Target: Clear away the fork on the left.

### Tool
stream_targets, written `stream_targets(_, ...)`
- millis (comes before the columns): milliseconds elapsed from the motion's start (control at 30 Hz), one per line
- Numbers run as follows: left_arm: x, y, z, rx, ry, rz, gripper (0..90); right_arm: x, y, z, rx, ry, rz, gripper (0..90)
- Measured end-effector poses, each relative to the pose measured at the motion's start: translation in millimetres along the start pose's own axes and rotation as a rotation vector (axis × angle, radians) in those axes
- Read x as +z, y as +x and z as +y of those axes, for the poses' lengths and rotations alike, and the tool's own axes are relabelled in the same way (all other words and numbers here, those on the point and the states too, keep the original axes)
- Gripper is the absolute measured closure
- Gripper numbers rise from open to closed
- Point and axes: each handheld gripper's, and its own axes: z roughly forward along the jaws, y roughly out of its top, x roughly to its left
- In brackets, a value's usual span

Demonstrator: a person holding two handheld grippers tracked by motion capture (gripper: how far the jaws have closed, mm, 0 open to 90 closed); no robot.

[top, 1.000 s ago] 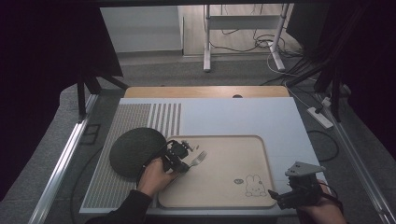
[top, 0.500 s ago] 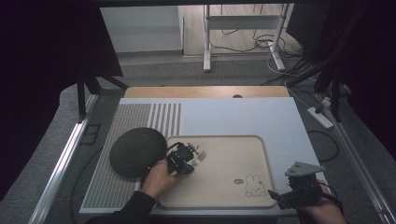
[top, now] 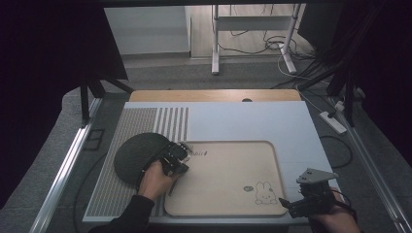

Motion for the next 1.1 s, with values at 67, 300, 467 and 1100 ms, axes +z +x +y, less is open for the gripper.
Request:
stream_targets(67,-0.9,4.7,-2.2,-0.007,-0.001,0.002,88.9,0.1,-0.1,0.0,0.000,0.000,0.000,0.0)
stream_targets(300,-2.6,13.7,-6.7,-0.023,-0.012,0.001,87.1,0.1,0.1,0.0,0.001,0.001,0.000,0.0)
stream_targets(467,-8.1,8.8,-5.6,-0.002,-0.057,0.011,76.0,0.0,-0.1,0.0,0.002,0.000,0.000,0.0)
stream_targets(1100,-28.2,13.0,-17.5,-0.007,-0.242,-0.056,11.1,-0.9,-1.4,-0.3,0.021,-0.011,-0.006,0.0)
